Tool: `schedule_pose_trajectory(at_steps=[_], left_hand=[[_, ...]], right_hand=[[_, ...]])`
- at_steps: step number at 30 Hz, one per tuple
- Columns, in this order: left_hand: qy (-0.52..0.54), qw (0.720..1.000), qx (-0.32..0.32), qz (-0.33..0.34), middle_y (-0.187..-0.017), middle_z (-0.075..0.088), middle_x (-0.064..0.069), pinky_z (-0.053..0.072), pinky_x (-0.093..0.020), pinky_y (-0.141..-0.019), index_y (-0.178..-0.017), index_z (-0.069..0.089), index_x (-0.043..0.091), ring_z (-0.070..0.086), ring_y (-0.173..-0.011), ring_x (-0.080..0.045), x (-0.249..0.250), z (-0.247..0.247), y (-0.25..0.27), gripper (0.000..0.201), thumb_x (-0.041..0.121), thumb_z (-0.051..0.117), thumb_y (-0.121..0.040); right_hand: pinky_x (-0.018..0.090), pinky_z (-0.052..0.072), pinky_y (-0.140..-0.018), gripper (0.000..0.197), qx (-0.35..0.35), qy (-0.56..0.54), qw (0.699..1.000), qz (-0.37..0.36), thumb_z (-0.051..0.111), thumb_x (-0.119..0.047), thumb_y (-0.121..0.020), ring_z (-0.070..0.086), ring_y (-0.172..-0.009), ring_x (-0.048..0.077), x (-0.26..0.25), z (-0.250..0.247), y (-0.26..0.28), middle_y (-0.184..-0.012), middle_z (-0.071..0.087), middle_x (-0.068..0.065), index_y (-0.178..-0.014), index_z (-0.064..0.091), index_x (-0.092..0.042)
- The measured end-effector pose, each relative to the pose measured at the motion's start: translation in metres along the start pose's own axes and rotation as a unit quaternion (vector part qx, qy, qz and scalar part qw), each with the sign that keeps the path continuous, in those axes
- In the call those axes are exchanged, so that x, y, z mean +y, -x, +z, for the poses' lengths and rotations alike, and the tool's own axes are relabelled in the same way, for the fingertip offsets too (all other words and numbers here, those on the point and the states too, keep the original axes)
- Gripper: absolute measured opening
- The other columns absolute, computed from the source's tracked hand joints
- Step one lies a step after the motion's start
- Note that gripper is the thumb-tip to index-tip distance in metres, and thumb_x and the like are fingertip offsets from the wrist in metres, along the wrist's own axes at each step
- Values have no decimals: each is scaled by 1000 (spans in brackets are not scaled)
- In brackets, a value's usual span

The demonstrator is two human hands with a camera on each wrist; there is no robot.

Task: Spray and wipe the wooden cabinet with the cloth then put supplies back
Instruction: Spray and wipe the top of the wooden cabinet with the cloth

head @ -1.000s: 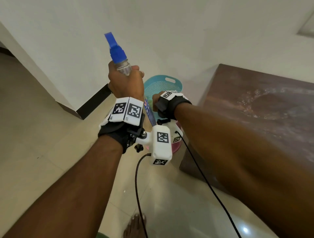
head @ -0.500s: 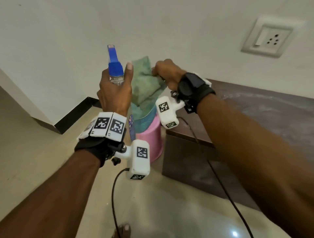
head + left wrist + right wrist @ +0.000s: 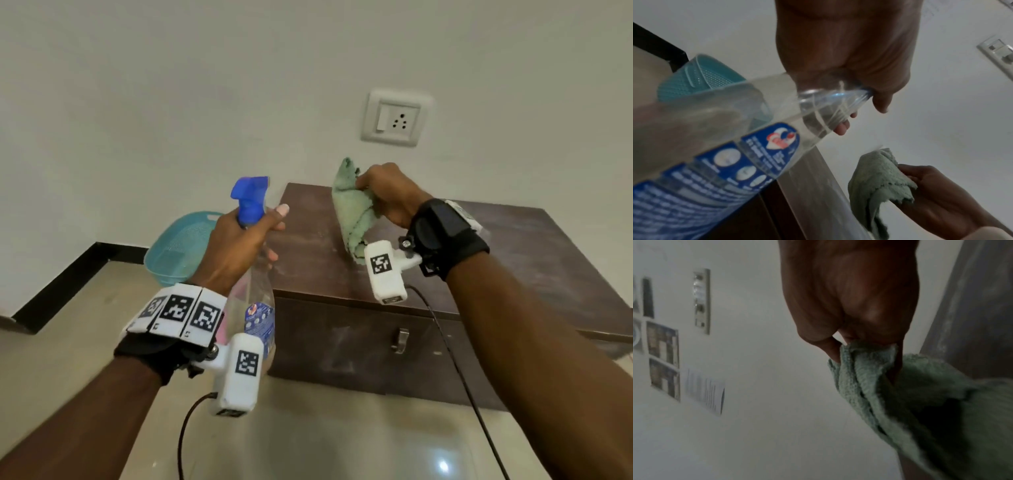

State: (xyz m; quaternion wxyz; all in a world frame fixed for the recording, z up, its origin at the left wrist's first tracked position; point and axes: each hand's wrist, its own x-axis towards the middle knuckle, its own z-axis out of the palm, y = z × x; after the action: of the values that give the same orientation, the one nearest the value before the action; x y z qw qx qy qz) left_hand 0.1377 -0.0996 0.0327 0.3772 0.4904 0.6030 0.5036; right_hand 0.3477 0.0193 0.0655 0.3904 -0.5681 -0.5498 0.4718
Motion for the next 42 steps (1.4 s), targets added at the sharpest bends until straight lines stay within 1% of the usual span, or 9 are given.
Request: schedule_pose_trajectory(at_steps=[3, 8, 13, 16, 20, 27, 32, 39, 42], left_hand=[[-13, 1000, -16, -3, -103, 79, -5, 60, -37, -76, -98, 72, 13, 68, -56, -21, -7, 15, 0, 17, 29, 72, -93], [3, 1000, 8, -23, -92, 75, -22, 58, -31, -67, -110, 68, 0, 64, -47, -17, -20, 31, -3, 26, 15, 73, -89], [31, 999, 9, -25, -83, 68, -12, 51, -27, -58, -102, 67, 6, 57, -45, -13, -25, 42, -3, 28, 28, 78, -89], [14, 999, 24, -25, -64, 64, -5, 49, -25, -61, -76, 62, 17, 54, -42, -10, -23, 44, 2, 36, 47, 81, -80], [-24, 997, 67, -25, -62, 67, -3, 45, -9, -51, -80, 69, 15, 55, -38, -2, -17, 47, 3, 48, 62, 78, -75], [-14, 998, 13, -54, -68, 73, -8, 55, -23, -55, -98, 75, 13, 58, -41, -9, -23, 60, 25, 48, 59, 69, -87], [27, 997, -15, -64, -70, 63, -1, 49, -27, -52, -85, 61, 22, 53, -45, -14, -20, 67, 41, 27, 47, 67, -94], [43, 996, -16, -71, -97, 76, -9, 54, -34, -64, -97, 67, 25, 57, -53, -13, -32, 68, 52, 36, 56, 77, -81], [63, 996, -18, -67, -79, 72, -5, 53, -38, -66, -83, 64, 29, 55, -52, -15, -38, 61, 54, 38, 64, 76, -77]], right_hand=[[33, 45, -63, 28, -6, 247, 967, -69, 59, -32, -90, 54, -70, 19, 16, 12, 11, -75, 58, 5, -77, 59, -7], [45, 44, -98, 86, -39, 489, 856, -164, 57, -79, -71, 48, -124, 31, 76, 50, 31, -134, 52, 11, -128, 50, -15], [58, 9, -118, 92, -22, 517, 834, -192, 14, -78, -79, 12, -148, 33, 113, 68, 36, -160, 19, 9, -151, 23, -20], [57, 16, -117, 73, -12, 508, 834, -214, 26, -65, -89, 25, -143, 37, 112, 75, 30, -152, 32, 15, -146, 30, -20], [48, 38, -96, 36, 56, 537, 795, -277, 46, -30, -91, 51, -109, 35, 104, 68, 28, -122, 53, 14, -121, 53, -13], [42, 51, -83, 35, 310, 227, 917, -107, 36, -30, -94, 57, -94, 29, 106, 12, 39, -106, 59, 13, -108, 54, -3], [27, 43, -75, 30, 277, 206, 929, -130, 41, -26, -99, 53, -89, 17, 93, 11, 48, -107, 55, 7, -116, 51, -4], [41, 52, -76, 27, 241, 233, 932, -137, 42, -25, -98, 57, -87, 25, 105, 23, 61, -101, 58, 11, -114, 49, -4], [39, 51, -71, 28, 274, 172, 941, -100, 43, -22, -99, 59, -84, 24, 98, 11, 63, -102, 61, 11, -119, 45, -3]])
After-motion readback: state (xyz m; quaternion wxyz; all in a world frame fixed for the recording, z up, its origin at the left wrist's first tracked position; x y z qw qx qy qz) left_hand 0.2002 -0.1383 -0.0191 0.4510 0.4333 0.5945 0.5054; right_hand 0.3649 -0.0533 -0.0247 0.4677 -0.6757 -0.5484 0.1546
